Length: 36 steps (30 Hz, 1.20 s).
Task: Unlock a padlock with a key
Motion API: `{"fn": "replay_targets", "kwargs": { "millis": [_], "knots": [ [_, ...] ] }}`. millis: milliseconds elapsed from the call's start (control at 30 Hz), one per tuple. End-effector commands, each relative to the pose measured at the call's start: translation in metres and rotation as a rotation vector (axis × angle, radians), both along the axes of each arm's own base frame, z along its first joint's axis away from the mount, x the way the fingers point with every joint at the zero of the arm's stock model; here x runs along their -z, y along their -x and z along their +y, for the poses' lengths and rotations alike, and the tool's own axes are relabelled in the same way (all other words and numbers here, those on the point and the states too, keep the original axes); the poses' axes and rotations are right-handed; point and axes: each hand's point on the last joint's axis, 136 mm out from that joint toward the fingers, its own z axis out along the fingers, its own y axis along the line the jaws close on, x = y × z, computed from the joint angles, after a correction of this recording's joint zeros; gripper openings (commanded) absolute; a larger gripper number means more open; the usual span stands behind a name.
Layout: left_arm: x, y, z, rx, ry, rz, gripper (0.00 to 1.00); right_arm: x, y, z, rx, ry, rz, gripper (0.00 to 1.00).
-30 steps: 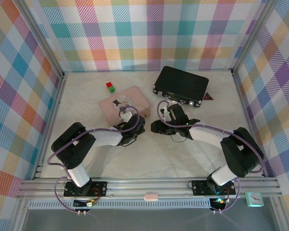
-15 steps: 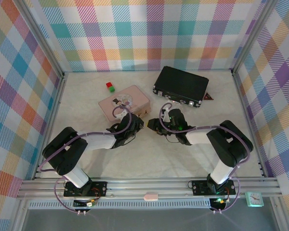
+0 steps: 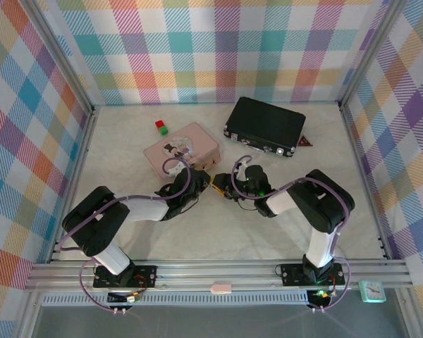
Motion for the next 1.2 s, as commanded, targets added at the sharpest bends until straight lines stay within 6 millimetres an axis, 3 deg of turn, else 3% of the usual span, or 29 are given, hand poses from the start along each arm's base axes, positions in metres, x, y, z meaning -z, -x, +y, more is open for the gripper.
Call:
{"fn": "replay_targets", "kwargs": {
  "millis": [0,767,867,1033,1167],
  "knots": [
    [-0.033,-0.012,-0.006,-0.022,0.113,-0.094,0.0,-0.011,-0.003,0.006,0.013,-0.081,-0.017,0.33],
    [-0.036,-0.013,-0.009,-0.042,0.159,-0.154,0.0,-0.052,-0.01,0.014,0.08,-0.306,0.035,0.2],
    [-0.035,-0.013,-0.01,-0.043,0.168,-0.158,0.0,-0.056,-0.011,0.016,0.08,-0.327,0.045,0.21],
    [-0.037,-0.014,-0.009,-0.053,0.174,-0.171,0.0,-0.062,-0.01,0.017,0.083,-0.37,0.063,0.35],
    [-0.039,-0.014,-0.01,-0.052,0.178,-0.176,0.0,-0.059,-0.01,0.017,0.087,-0.367,0.073,0.32]
  ]
}}
